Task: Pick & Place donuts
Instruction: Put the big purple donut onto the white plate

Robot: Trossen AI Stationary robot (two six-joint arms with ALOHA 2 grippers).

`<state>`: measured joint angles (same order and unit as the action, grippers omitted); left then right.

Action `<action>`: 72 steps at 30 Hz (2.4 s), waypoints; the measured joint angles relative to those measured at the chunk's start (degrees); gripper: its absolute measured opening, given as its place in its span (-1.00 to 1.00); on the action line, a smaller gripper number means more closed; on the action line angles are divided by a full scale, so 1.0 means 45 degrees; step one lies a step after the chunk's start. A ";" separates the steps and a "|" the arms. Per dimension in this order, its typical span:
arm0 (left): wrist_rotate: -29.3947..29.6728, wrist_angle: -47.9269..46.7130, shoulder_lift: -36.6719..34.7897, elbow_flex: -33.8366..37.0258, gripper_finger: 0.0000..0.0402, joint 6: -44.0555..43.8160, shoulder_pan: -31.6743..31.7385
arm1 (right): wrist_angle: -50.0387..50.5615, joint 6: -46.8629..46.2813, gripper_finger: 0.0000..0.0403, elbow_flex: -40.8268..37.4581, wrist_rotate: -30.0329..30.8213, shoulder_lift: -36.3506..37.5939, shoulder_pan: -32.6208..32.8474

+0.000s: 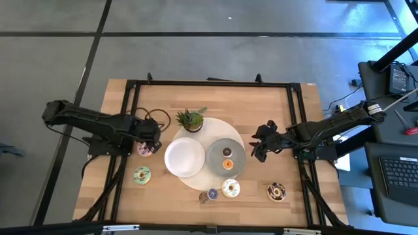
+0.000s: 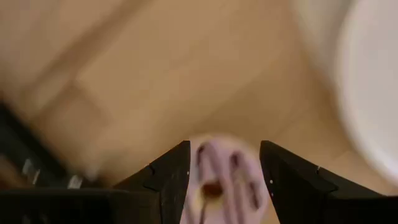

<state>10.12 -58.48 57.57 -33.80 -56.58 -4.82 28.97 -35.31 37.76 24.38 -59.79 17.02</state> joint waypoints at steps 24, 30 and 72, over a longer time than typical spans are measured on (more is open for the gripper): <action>-0.1158 -0.0858 0.1741 -0.0005 -0.06 0.0710 0.0000 | -0.0015 -0.0044 -0.16 0.0005 0.0005 -0.0350 0.0000; -0.1095 -0.1048 0.2536 -0.0005 -0.07 0.0851 0.0000 | -0.0016 -0.0044 -0.16 0.0002 0.0010 -0.0355 0.0000; -0.0585 -0.0268 0.4827 -0.0001 -0.09 0.0013 0.0000 | -0.1107 0.0287 -0.16 -0.1122 -0.0125 -0.0360 -0.0002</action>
<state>7.49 -59.69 79.29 -33.81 -56.53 -4.82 23.99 -34.02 32.71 23.82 -61.41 17.00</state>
